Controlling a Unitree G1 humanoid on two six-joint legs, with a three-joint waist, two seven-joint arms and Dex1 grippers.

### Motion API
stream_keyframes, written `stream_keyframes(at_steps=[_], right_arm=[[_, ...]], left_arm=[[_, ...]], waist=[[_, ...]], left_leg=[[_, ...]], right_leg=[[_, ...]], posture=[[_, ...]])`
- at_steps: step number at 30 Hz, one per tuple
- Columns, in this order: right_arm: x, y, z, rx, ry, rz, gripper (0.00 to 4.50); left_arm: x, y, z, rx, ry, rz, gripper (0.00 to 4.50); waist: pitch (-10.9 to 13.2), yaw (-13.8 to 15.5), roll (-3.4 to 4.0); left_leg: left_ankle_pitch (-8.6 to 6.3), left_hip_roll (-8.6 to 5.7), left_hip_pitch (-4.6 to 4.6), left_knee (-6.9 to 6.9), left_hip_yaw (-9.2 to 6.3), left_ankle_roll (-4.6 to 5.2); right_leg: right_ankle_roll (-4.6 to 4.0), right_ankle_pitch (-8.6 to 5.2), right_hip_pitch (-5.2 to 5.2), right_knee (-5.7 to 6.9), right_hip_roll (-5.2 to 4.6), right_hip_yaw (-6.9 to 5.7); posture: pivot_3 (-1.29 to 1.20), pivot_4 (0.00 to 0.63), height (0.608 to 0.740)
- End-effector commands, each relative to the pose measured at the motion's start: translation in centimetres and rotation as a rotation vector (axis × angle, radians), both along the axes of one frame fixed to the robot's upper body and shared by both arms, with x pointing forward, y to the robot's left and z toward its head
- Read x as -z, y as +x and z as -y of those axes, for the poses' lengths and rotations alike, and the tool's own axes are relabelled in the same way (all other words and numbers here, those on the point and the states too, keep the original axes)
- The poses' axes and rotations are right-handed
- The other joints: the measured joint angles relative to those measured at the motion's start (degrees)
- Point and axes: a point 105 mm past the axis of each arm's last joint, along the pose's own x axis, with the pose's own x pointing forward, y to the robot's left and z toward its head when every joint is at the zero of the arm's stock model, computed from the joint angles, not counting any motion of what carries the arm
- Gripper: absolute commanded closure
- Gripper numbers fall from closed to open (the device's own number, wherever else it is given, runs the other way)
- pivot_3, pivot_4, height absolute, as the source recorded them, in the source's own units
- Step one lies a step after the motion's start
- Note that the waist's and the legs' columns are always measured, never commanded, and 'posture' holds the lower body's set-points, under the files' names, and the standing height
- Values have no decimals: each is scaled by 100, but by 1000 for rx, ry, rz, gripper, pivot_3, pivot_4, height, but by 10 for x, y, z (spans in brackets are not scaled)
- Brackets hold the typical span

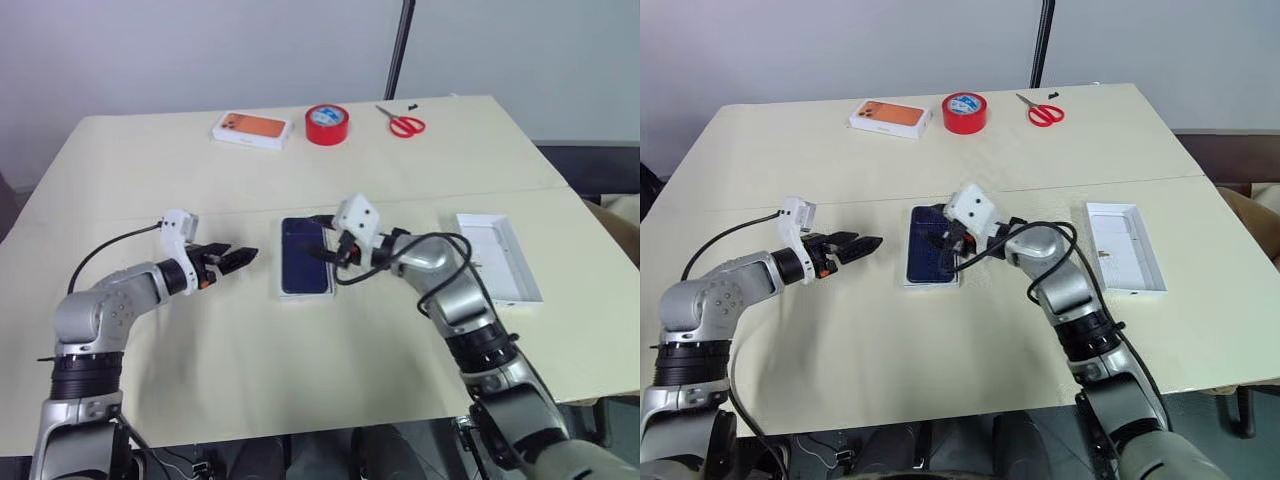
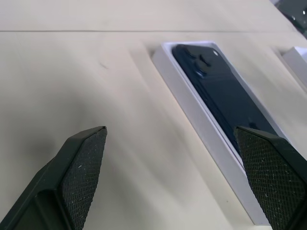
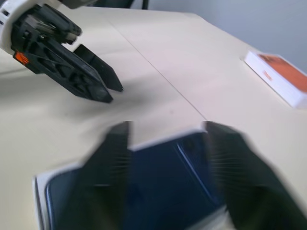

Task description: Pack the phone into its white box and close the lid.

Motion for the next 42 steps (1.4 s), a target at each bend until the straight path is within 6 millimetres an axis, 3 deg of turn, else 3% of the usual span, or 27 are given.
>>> stream_keyframes(at_steps=[1, 13, 21, 25, 30, 36, 42], right_arm=[[4, 5, -10, 0, -54, 50, 3883], [34, -2, -33, -91, -127, -13, 3883], [64, 13, 3, 4, -336, 18, 3883], [63, 14, 17, 25, -332, 5, 3883], [55, 9, 14, 21, -247, -26, 3883], [15, 6, -11, -17, -93, 6, 3883], [18, 7, -37, -65, -136, 31, 3883]], left_arm=[[-14, 0, -3, -8, -40, 62, 0], [-7, -7, 1, -22, -76, 38, 0], [-6, -5, 7, -22, -77, 36, 0], [-7, -4, 9, -20, -77, 34, 0], [-7, -2, 10, -17, -87, 27, 0], [-11, 3, 6, -36, -95, 40, 0], [-13, 19, -27, -216, -115, 52, 0]], waist=[[0, -3, 0], [0, -171, 0], [-2, -150, 0], [-4, -133, -1], [-5, -129, -1], [-4, -151, -1], [-4, -146, -1]], left_leg=[[0, 0, 0, 0, 0, 0], [1, 2, 0, -1, -1, -1], [1, 0, 1, 2, -2, -1], [1, 0, 2, 3, -2, -1], [1, 0, 2, 4, -1, -1], [1, 1, 2, 2, 0, -1], [1, 0, 2, 3, -1, -2]], right_leg=[[0, 0, 0, 1, 0, 0], [0, 0, -15, 28, 2, 0], [0, 0, -12, 34, -3, 0], [0, 0, -10, 34, -3, 0], [0, 0, -10, 34, -4, 0], [0, 0, -16, 37, -1, 0], [0, -1, -18, 41, -1, 0]], posture=[[0, 150, 740], [0, 150, 740], [0, 150, 740], [0, 150, 740], [0, 150, 740], [0, 150, 740], [0, 150, 740]])
